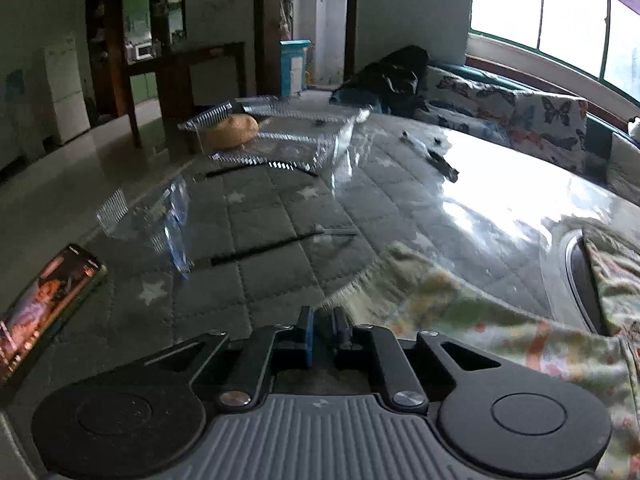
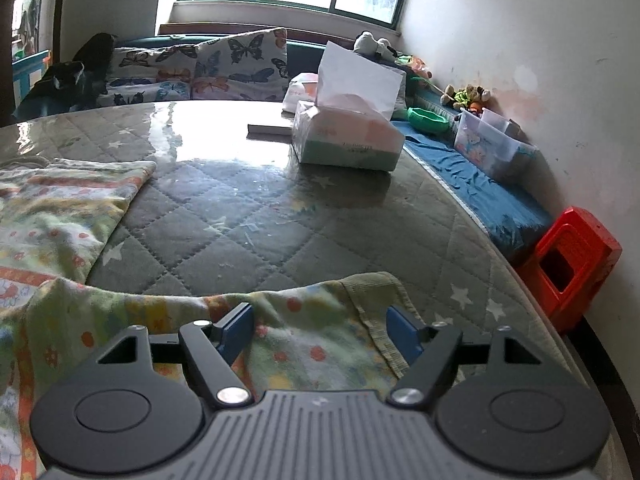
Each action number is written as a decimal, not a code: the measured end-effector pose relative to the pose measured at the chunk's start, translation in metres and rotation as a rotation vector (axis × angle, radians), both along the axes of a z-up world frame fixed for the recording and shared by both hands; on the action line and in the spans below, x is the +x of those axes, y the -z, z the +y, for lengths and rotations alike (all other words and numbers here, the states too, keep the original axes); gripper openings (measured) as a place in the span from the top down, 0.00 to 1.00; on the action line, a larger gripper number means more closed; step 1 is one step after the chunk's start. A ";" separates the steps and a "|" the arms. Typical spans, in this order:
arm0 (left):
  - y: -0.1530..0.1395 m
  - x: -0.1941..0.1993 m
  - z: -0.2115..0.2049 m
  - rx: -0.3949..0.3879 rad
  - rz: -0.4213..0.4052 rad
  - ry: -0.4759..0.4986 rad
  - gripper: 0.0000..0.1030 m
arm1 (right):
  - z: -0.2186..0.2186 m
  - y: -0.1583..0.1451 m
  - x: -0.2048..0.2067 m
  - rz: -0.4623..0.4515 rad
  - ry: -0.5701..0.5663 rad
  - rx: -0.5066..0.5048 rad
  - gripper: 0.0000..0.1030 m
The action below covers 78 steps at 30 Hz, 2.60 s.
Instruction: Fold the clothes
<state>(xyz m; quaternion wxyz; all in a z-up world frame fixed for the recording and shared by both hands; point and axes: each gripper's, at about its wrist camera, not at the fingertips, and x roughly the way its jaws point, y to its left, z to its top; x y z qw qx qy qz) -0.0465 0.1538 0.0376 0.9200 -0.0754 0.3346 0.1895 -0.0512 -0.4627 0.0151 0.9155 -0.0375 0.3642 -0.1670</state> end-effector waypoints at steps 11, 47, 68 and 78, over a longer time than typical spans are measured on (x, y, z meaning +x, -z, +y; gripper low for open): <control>0.009 0.031 -0.040 -0.037 0.031 0.143 0.87 | 0.015 0.002 -0.006 -0.007 -0.065 0.086 0.27; 0.019 0.014 -0.034 0.112 0.012 0.125 0.89 | -0.017 0.007 -0.018 -0.008 0.045 0.123 0.20; -0.009 0.010 -0.090 0.001 -0.016 0.341 0.97 | -0.012 0.004 -0.020 -0.003 0.038 0.093 0.17; -0.009 0.003 -0.210 -0.027 -0.017 0.729 0.96 | -0.008 0.000 -0.042 -0.027 0.047 0.147 0.17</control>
